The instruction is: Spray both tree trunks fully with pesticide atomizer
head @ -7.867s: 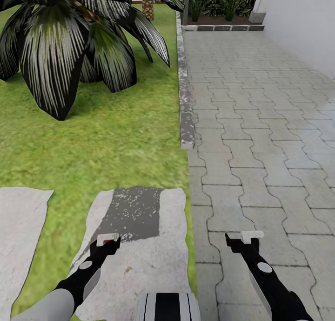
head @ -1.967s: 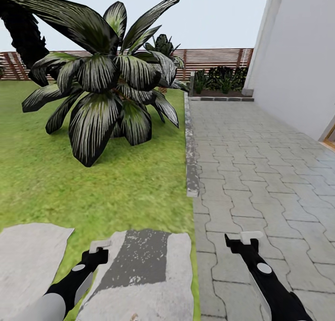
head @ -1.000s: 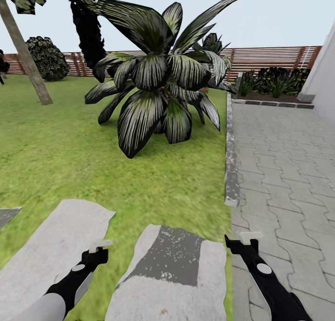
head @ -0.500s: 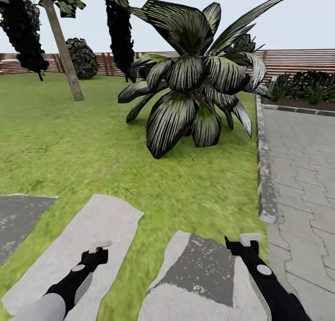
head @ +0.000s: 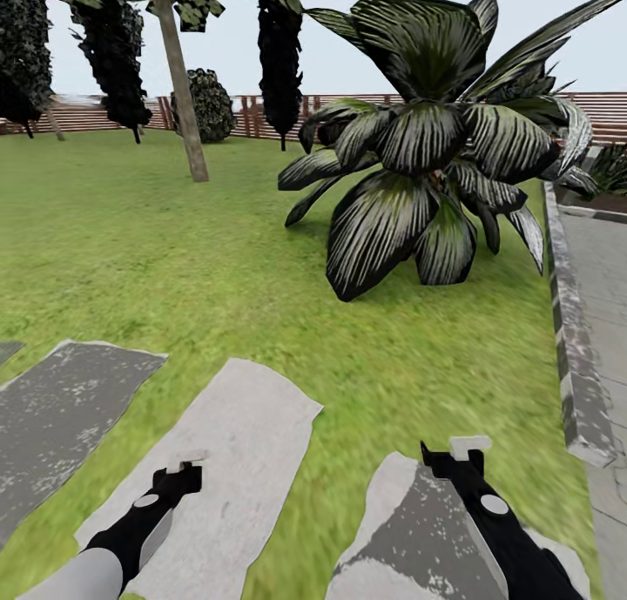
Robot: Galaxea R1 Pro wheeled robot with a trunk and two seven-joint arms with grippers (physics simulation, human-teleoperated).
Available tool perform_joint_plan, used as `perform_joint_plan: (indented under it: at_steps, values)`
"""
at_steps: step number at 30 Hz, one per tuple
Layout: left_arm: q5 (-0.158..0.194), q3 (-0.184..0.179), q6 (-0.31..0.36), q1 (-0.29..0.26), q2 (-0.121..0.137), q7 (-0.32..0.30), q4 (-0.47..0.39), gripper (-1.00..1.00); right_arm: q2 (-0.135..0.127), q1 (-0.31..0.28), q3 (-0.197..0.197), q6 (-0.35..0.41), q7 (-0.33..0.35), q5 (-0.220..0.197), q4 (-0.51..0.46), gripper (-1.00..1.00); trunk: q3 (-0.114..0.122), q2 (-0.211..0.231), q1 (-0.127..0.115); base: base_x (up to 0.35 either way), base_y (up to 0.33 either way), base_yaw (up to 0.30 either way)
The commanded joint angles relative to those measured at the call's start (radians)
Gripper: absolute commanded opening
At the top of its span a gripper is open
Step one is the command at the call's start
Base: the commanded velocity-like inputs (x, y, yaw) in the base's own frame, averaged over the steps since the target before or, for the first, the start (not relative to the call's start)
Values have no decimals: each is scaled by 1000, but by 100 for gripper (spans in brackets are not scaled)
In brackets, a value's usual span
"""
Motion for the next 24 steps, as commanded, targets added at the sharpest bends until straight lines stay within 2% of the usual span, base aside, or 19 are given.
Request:
perform_joint_plan:
  at_steps: [1, 24]
  values:
    - [0, 0, 1, 0, 1, 0, 0, -100, 0, 0, 1, 0, 0, -1, 0, 100, 0, 0, 0, 159, 300, 277]
    - [0, -3, 5, 0, -2, 0, 2, -100, 1, 0, 2, 0, 1, 0, 5, 100, 0, 0, 0, 183, 288, 277]
